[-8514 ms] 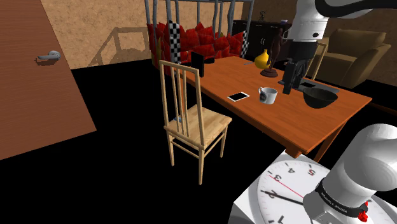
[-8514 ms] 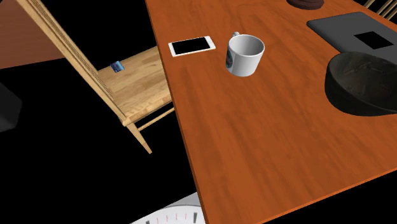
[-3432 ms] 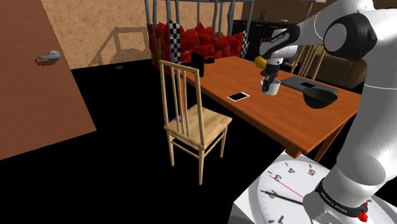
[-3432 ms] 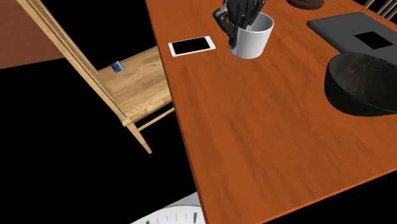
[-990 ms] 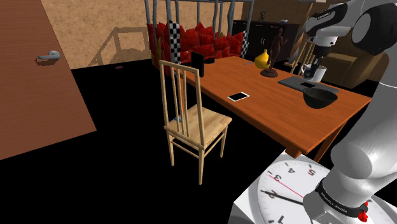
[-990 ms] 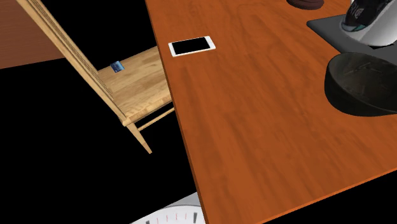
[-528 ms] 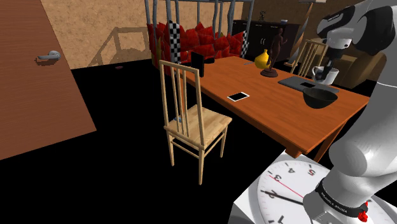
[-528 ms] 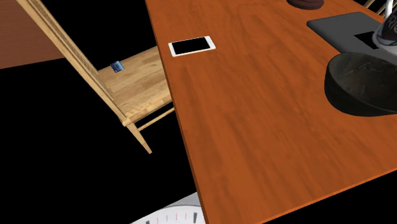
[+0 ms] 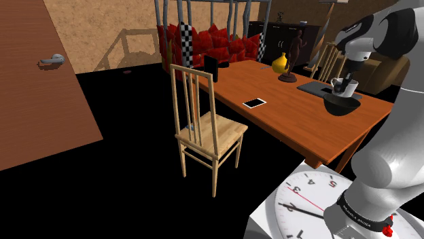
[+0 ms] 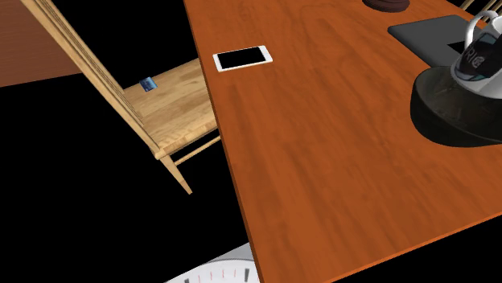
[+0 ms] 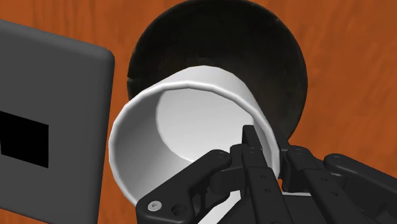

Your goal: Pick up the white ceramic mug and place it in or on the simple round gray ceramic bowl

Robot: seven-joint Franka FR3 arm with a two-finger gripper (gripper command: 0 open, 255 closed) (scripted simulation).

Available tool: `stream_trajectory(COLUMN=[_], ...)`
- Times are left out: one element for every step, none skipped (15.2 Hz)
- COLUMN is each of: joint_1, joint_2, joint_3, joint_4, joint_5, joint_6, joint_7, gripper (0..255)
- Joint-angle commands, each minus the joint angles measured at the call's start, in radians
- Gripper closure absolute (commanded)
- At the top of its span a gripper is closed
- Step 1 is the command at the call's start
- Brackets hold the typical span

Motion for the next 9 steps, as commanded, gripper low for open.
stream_trajectory(joint_1=[0.001,0.0,-0.001,-0.001,-0.001,-0.001,-0.001,-0.001,-0.001], joint_2=[0.005,0.009,0.013,0.018,0.018,0.018,0.018,0.018,0.018], joint_3=[0.002,0.003,0.003,0.005,0.005,0.005,0.005,0.005,0.005], joint_4=[-0.022,-0.031,-0.04,-0.05,-0.051,-0.05,-0.05,-0.05,-0.05], joint_5=[0.004,0.007,0.01,0.013,0.013,0.013,0.013,0.013,0.013], joint_6=[0.026,0.039,0.051,0.065,0.065,0.065,0.065,0.065,0.065], joint_7=[-0.001,-0.002,-0.004,-0.006,-0.006,-0.006,-0.006,-0.006,-0.006], gripper=[255,255,255,255,255,255,255,255,255])
